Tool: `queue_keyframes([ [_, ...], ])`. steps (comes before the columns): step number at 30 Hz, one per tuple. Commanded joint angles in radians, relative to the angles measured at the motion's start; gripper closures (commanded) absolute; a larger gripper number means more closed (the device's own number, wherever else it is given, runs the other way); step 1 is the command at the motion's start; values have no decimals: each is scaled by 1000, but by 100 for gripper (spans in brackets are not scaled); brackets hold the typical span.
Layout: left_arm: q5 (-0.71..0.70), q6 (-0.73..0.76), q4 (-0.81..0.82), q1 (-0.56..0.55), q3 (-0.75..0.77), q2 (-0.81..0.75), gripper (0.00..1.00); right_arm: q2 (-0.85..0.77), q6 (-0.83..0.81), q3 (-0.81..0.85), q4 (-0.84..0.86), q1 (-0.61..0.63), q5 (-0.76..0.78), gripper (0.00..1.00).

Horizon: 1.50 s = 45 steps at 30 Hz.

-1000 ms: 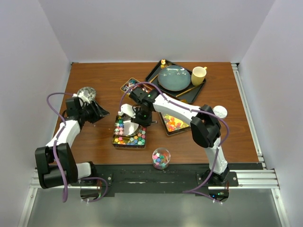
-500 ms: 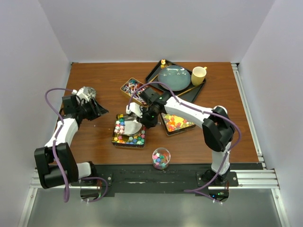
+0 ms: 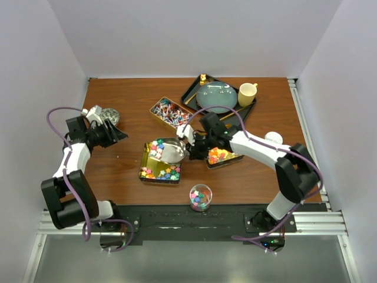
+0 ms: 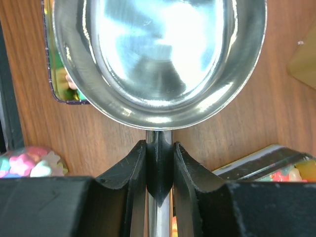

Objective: Pack the candies
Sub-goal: Scoop the fake candies from the storage box, then place the fake candies in the packing bottle.

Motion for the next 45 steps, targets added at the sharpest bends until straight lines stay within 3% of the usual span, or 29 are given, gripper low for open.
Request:
queue_keyframes([
  [1,78,110,-58,34,78,26,49,-153,101,-162,405,-4,-62,100],
  [4,73,117,-44,34,98,33,48,-188,149,-159,392,-23,-68,100],
  [8,81,120,-21,34,127,28,48,-268,61,-85,198,-66,-69,100],
  [17,156,101,40,-15,95,3,46,-398,-224,58,-321,-236,-80,100],
  [24,105,141,17,-59,122,10,44,-544,-520,43,-670,-251,21,100],
  [35,-49,161,-16,-104,139,26,41,-621,-756,36,-890,-248,168,100],
  [45,-68,141,19,-108,109,22,42,-612,-855,53,-970,-213,250,100],
])
